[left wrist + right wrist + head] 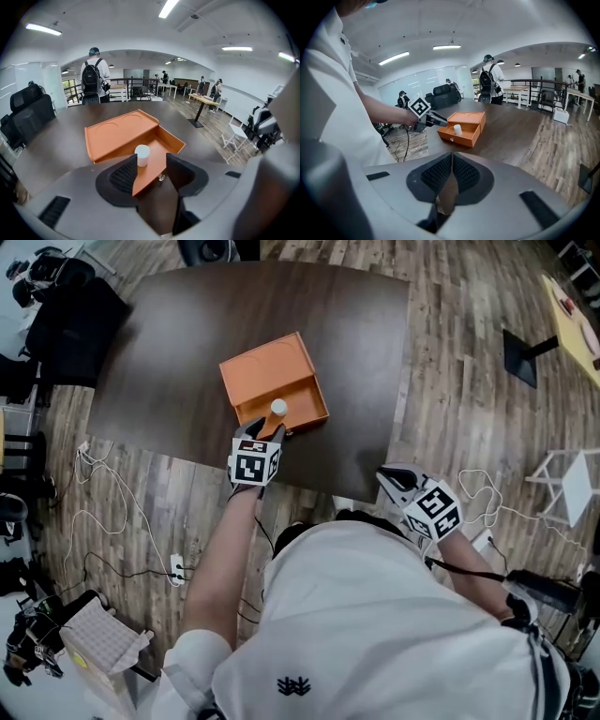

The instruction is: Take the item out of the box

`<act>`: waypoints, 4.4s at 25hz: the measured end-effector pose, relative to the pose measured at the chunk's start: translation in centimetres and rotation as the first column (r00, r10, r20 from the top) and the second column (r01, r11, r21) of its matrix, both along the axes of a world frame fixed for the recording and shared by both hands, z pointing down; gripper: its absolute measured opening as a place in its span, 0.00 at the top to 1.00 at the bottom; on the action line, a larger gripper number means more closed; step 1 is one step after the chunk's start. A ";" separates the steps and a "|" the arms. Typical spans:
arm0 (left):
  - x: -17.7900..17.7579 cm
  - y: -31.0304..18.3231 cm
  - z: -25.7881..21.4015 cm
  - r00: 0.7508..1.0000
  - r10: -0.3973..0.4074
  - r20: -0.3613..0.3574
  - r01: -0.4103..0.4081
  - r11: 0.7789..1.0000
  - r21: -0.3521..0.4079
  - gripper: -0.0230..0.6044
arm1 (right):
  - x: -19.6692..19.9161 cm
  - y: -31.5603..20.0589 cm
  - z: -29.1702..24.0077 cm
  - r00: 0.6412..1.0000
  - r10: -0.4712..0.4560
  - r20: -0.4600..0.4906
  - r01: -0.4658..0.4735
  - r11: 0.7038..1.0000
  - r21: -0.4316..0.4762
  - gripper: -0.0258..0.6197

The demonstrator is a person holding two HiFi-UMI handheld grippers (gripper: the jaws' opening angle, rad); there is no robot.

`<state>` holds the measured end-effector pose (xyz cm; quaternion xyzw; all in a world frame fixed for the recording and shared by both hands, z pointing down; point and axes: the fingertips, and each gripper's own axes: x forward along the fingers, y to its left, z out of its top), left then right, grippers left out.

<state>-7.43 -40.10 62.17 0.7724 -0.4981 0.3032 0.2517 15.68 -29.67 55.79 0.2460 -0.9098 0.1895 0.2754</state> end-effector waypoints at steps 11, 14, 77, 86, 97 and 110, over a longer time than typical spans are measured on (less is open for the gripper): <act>-0.2 -5.4 5.2 0.995 -0.023 0.092 0.034 0.993 -0.116 0.63 | 4.3 -3.7 1.7 0.999 0.034 0.001 -0.033 0.998 -0.046 0.94; -0.1 -5.9 6.0 0.994 -0.019 0.107 0.034 0.991 -0.133 0.63 | 4.9 -3.9 2.1 0.999 0.037 -0.002 -0.037 0.998 -0.058 0.94; -4.3 11.3 -11.0 0.987 0.101 -0.126 -0.078 0.982 0.169 0.69 | -8.4 7.5 0.0 0.999 0.031 -0.042 -0.031 0.999 0.014 0.94; -5.2 18.8 -13.9 0.972 0.165 -0.166 -0.128 0.969 0.212 0.69 | -10.4 12.1 -0.9 0.995 0.074 -0.062 -0.071 0.996 0.048 0.95; -5.4 26.9 -14.4 0.954 0.237 -0.181 -0.193 0.953 0.232 0.69 | -11.6 19.0 -1.3 0.988 0.141 -0.066 -0.136 0.988 0.077 0.95; -5.6 31.2 -13.6 0.944 0.271 -0.187 -0.227 0.947 0.229 0.69 | -13.2 23.0 -0.7 0.988 0.144 -0.062 -0.139 0.987 0.078 0.95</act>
